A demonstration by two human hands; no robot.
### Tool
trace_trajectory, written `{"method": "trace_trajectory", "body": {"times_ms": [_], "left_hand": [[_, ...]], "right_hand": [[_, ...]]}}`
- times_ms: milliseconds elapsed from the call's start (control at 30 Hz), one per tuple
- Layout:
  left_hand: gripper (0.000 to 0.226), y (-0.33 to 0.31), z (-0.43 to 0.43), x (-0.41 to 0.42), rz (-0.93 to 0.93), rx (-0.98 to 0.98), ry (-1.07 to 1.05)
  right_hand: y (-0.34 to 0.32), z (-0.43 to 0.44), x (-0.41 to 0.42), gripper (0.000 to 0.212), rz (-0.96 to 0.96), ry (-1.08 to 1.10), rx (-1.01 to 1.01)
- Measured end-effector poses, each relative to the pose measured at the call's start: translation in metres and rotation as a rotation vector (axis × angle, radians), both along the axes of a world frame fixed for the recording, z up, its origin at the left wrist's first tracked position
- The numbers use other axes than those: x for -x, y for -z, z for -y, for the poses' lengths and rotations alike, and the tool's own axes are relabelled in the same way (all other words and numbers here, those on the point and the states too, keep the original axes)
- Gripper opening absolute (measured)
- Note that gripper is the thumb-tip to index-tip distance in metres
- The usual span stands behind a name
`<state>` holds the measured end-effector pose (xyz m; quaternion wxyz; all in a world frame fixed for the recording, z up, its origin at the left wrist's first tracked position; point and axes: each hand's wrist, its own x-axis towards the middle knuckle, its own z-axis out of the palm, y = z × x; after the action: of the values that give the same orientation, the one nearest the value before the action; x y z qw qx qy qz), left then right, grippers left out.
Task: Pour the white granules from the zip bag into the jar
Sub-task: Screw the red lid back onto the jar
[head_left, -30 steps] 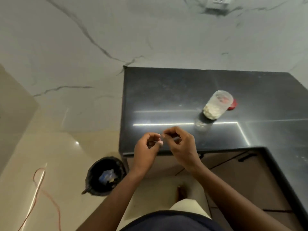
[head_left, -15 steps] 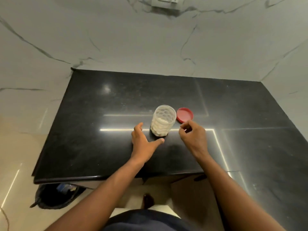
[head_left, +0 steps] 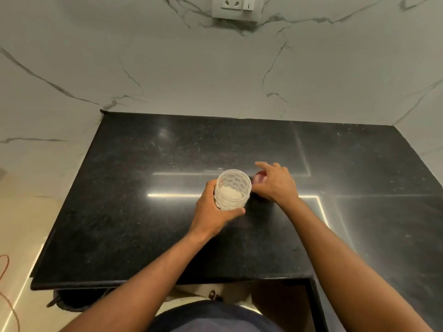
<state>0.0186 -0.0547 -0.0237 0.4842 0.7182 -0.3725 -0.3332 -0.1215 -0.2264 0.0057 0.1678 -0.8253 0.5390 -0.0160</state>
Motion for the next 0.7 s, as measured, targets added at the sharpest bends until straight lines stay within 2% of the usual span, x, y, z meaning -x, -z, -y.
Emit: {"method": "trace_trajectory", "body": {"times_ms": [67, 167, 200, 267, 367, 467, 500, 700], "left_hand": [[0.085, 0.001, 0.001, -0.003, 0.007, -0.008, -0.001], [0.085, 0.002, 0.001, -0.006, -0.007, -0.018, 0.017], [0.085, 0.002, 0.0, -0.007, -0.01, -0.018, 0.021], [0.085, 0.002, 0.001, -0.008, -0.005, -0.016, 0.03], [0.085, 0.001, 0.001, -0.009, -0.003, -0.014, 0.037], [0.083, 0.001, 0.0, -0.009, -0.008, -0.013, 0.033], [0.081, 0.001, 0.0, -0.01, -0.005, -0.005, 0.03], [0.088, 0.0, 0.0, -0.01, 0.059, 0.02, 0.053]], "right_hand": [[-0.018, -0.002, 0.005, 0.076, 0.297, 0.106, -0.044], [-0.055, -0.013, 0.006, 0.051, 1.02, 0.32, -0.341], [-0.065, -0.018, 0.005, 0.044, 1.153, 0.333, -0.416], [-0.076, -0.031, -0.001, 0.041, 1.255, 0.284, -0.477], [-0.076, -0.053, -0.011, 0.041, 1.194, 0.16, -0.363], [-0.056, -0.072, -0.013, 0.045, 0.895, -0.115, -0.017], [-0.047, -0.078, -0.012, 0.046, 0.83, -0.184, 0.038], [-0.039, -0.086, -0.006, 0.046, 0.578, -0.31, 0.101]]}}
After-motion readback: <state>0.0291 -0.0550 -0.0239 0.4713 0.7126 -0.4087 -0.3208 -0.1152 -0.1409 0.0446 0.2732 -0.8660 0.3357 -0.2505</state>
